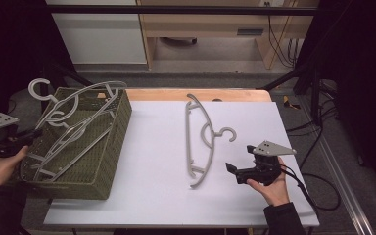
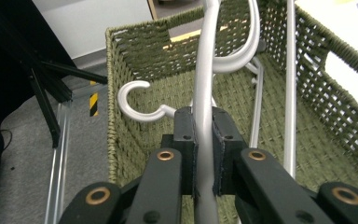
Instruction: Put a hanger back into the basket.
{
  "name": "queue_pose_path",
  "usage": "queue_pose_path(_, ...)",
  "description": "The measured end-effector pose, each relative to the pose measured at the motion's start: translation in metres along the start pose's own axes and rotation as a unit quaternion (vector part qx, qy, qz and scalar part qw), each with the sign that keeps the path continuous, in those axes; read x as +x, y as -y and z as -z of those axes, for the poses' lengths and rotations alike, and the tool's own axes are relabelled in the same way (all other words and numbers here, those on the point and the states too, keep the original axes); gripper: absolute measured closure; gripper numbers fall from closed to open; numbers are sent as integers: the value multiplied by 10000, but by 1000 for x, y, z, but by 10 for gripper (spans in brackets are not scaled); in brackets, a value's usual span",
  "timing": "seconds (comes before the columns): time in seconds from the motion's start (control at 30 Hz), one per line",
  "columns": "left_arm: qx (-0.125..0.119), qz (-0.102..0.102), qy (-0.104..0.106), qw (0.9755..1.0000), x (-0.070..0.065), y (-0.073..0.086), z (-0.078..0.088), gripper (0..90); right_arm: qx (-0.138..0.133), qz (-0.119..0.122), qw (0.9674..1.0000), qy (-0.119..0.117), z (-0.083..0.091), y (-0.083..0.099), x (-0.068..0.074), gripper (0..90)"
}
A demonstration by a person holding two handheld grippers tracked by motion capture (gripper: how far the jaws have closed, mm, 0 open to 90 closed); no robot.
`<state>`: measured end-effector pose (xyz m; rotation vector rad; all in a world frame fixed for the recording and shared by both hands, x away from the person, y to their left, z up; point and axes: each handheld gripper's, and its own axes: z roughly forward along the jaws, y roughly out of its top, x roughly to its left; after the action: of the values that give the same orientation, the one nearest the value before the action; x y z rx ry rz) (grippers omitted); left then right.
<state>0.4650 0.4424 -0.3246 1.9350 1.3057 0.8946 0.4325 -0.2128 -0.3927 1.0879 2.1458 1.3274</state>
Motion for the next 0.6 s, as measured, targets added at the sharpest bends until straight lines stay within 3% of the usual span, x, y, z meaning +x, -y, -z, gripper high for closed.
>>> queue_pose_path(0.1,146,-113,-72,9998,2,1,-3,824,10,14,10000,-12,0,0,0,26)
queue_pose_path(0.4,145,-59,-104,9998,9,7,-8,824,62,69,10000,-26,-2,1,0,26)
queue_pose_path(0.47,245,-136,-160,9995,8,10,-12,824,70,71,9999,-27,-2,1,0,26)
queue_pose_path(0.6,348,-21,-107,9993,12,18,-17,824,86,33,10000,-13,-2,1,1,26)
